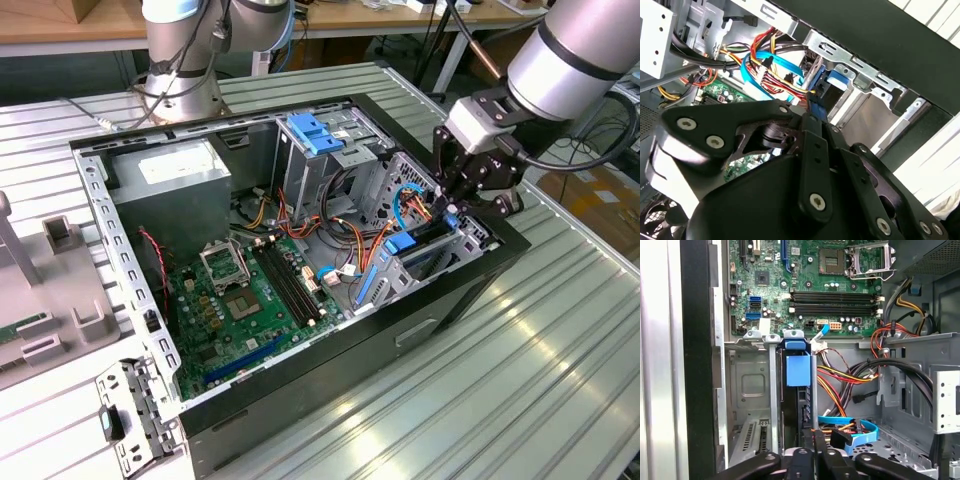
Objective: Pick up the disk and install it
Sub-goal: 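Insert the first disk wire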
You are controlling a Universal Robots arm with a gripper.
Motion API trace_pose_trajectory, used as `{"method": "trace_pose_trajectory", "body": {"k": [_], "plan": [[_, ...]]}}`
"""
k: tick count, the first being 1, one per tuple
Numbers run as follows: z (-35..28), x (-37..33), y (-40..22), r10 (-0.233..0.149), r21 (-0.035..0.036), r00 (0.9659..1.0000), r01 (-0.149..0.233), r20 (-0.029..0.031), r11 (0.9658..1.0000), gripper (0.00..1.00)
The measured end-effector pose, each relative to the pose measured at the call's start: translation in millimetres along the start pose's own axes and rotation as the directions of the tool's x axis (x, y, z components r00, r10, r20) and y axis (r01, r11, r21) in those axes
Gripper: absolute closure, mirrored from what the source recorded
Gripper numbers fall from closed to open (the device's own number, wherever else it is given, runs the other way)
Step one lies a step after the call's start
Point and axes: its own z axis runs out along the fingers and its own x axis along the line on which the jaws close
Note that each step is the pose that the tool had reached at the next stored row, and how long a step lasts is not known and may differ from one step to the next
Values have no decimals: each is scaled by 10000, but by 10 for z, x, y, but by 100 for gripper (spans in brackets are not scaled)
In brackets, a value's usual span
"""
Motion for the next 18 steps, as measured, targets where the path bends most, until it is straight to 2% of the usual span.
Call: {"method": "trace_pose_trajectory", "body": {"k": [1,3,4,11,13,16,18], "plan": [[9,1,-1,1,-10,10000,-1,45,10000,89],[21,3,-5,4,-28,10000,-4,76,10000,89],[39,5,-14,9,-58,10000,-9,88,10000,89],[90,19,-34,23,-134,9999,-22,112,9999,89],[95,24,-34,24,-137,9999,-22,142,9999,89],[69,20,-43,22,-139,9998,-20,177,9999,89],[17,12,-54,24,-139,9998,-21,178,9999,89]]}}
